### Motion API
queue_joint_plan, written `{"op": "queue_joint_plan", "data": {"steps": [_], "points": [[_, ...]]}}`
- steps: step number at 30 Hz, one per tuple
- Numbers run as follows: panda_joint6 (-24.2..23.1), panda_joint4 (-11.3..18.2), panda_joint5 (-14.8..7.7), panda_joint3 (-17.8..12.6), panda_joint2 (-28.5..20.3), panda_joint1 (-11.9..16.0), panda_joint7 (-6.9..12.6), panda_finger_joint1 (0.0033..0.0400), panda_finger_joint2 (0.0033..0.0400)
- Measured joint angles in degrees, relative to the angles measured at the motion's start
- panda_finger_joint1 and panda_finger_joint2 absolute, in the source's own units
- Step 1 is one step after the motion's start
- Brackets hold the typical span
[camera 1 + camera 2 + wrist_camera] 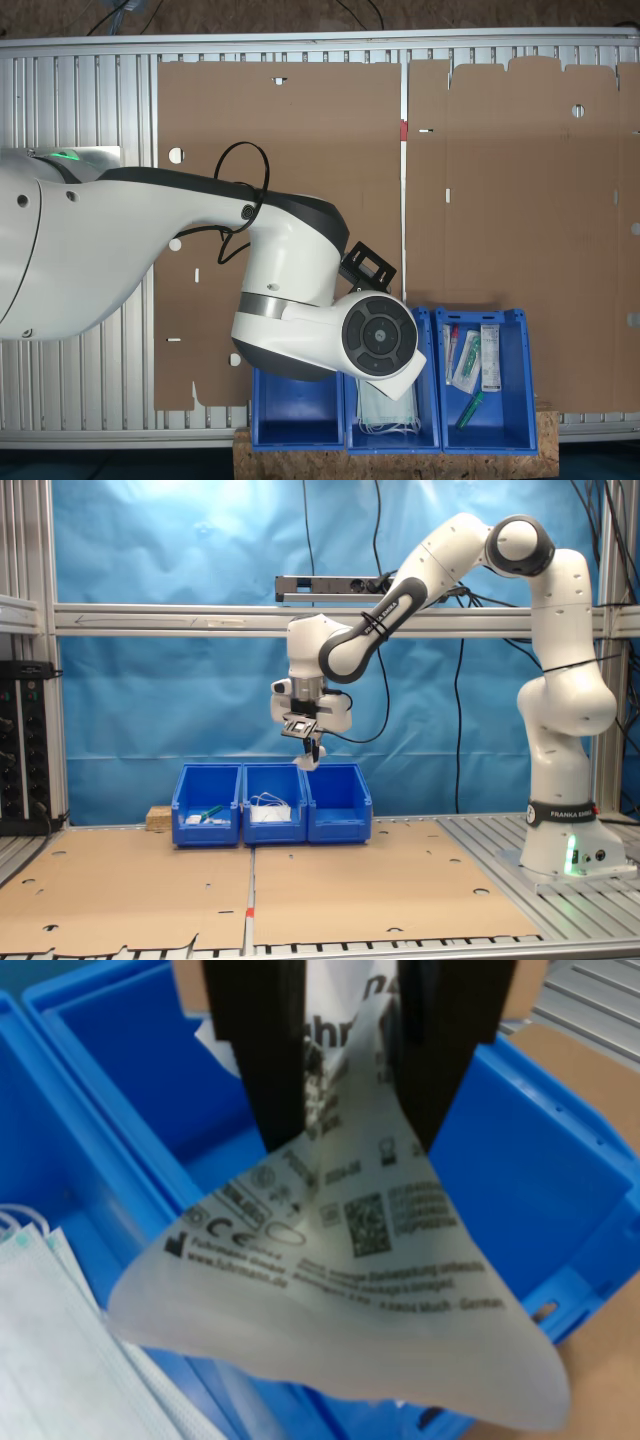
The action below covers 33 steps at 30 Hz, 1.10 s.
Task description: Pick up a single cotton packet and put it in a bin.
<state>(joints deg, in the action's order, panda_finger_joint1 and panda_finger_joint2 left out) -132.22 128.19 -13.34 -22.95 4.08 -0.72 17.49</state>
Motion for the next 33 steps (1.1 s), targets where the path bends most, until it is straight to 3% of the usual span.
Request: {"op": "queue_joint_plan", "data": {"steps": [17, 33], "points": [[0.3, 0.2, 0.0, -4.4, -0.1, 0.0, 0.00, 0.0061, 0.0061], [4.5, 0.5, 0.0, -6.2, -0.2, 0.0, 0.00, 0.0061, 0.0061]]}}
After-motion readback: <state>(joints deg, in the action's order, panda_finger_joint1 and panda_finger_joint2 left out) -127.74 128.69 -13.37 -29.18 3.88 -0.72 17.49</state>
